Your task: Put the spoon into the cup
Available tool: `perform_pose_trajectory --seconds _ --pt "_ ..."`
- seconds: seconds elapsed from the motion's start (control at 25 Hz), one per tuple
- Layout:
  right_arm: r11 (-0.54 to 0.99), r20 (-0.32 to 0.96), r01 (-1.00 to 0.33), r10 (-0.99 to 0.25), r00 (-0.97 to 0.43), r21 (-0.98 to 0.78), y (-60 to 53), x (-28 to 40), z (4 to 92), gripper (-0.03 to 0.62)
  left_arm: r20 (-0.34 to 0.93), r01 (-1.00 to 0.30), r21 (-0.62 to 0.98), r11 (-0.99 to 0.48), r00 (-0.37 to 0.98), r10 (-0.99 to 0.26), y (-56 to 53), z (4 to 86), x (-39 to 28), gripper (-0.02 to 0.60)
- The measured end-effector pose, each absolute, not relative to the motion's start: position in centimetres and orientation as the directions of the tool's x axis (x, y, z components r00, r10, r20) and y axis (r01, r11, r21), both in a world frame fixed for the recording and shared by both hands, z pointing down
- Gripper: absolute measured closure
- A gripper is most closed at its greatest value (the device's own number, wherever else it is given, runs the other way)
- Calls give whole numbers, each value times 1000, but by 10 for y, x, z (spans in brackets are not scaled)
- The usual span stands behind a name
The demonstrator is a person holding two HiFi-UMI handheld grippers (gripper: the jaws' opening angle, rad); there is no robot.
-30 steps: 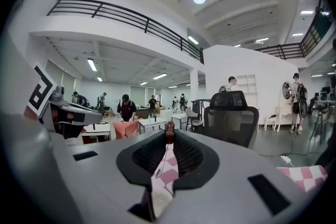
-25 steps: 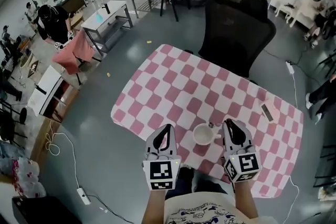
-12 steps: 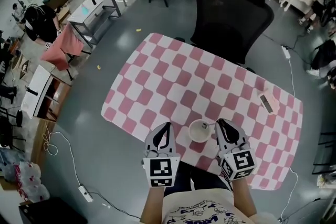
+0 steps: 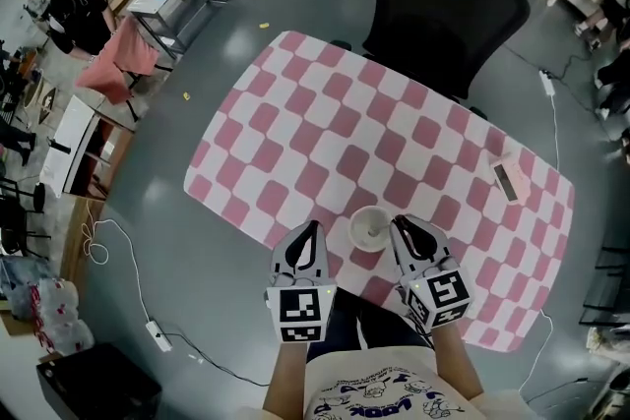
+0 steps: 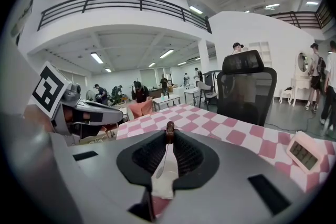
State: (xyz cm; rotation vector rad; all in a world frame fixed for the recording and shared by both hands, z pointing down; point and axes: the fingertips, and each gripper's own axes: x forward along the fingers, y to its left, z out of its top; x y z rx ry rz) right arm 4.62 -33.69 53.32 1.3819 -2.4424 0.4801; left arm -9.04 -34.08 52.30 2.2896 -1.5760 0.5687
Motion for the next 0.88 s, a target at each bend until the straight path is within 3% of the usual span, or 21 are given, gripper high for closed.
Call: perform_pose_trajectory --seconds 0.88 --pt "544 529 -819 -648 -548 -181 -330 20 608 542 532 -950 46 -310 285 -797 -326 558 -101 568"
